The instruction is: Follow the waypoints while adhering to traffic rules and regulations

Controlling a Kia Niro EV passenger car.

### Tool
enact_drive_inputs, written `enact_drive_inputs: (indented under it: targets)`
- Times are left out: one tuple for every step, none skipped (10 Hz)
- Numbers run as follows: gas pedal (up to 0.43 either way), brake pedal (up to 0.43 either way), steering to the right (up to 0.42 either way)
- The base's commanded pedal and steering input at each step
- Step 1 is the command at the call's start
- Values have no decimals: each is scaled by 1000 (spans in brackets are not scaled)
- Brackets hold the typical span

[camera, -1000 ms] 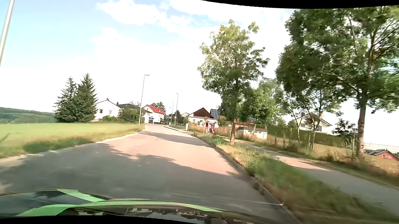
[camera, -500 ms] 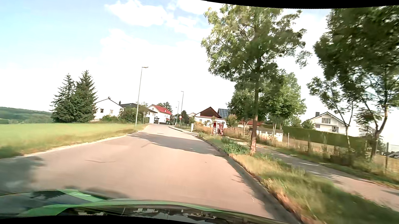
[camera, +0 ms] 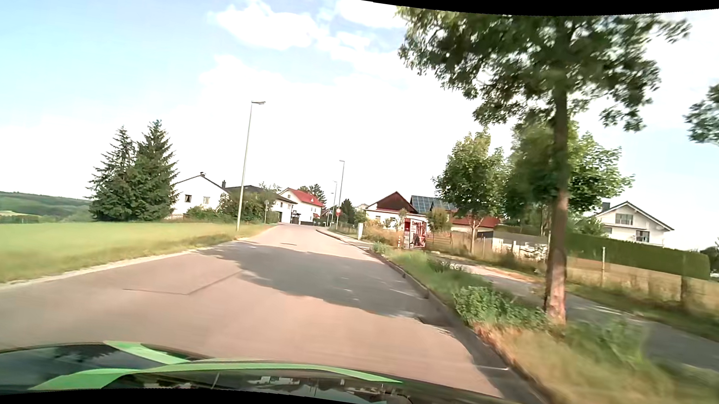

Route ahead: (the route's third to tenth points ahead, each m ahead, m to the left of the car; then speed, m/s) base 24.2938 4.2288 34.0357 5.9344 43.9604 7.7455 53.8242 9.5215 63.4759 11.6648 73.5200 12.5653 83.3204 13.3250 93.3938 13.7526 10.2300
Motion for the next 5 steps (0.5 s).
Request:
enact_drive_inputs:
  targets:
    - [169,0,-37]
    - [157,0,-37]
    - [0,0,-37]
    - [0,0,-39]
    - [0,0,-41]
